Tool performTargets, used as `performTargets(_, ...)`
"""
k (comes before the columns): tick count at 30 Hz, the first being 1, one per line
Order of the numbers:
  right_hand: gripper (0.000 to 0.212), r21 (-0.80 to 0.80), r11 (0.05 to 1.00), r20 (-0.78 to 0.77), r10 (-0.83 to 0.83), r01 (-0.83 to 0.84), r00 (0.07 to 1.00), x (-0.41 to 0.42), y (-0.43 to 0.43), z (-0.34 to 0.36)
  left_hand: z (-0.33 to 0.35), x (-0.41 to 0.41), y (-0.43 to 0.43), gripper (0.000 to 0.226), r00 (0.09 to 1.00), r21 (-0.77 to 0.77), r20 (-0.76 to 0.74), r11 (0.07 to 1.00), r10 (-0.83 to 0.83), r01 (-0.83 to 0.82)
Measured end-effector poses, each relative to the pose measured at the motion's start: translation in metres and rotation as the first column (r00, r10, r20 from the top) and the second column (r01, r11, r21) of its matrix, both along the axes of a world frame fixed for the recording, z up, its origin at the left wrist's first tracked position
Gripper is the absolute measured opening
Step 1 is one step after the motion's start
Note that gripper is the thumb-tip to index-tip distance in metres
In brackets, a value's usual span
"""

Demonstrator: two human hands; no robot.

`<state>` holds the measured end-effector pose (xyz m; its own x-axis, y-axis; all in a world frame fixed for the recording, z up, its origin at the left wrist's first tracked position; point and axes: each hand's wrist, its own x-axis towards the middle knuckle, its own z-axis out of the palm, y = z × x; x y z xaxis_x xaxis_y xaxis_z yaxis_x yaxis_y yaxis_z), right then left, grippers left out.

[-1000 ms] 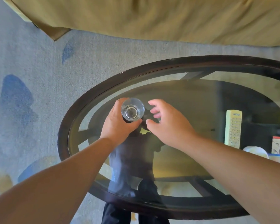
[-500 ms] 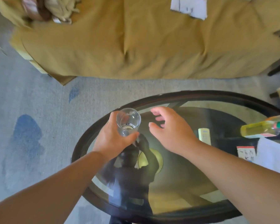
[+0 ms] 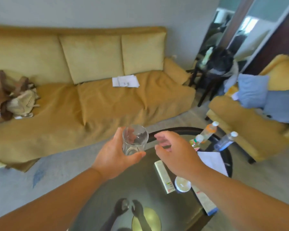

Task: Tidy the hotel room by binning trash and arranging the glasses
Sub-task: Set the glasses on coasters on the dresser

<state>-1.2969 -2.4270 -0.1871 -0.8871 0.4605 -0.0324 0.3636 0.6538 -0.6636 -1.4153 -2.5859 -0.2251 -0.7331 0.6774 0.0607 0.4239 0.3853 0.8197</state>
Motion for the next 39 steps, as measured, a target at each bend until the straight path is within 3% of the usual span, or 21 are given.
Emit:
performTargets(11, 0.029, 0.01, 0.974, -0.15, -0.221, 0.225, 0.964, 0.197, 0.07, 0.061, 0.072, 0.168, 0.098, 0.054, 0.945, 0.041, -0.191, 0.96, -0.264, 0.277)
performTargets(18, 0.03, -0.02, 0.922, -0.222, -0.381, 0.387, 0.897, 0.382, 0.113, 0.082, 0.096, 0.326, 0.177, 0.063, 0.871, 0.115, -0.186, 0.87, -0.455, 0.48)
performTargets(26, 0.026, -0.008, 0.748, -0.253, -0.644, 0.664, 0.722, 0.576, 0.147, 0.1, 0.112, 0.499, 0.269, 0.06, 0.714, 0.246, -0.134, 0.675, -0.687, 0.695)
performTargets(39, 0.033, 0.007, 0.39, -0.211, -0.9, 0.921, 0.383, 0.804, 0.18, 0.089, 0.098, 0.737, 0.39, 0.062, 0.343, 0.204, -0.105, 0.318, -0.933, 0.926)
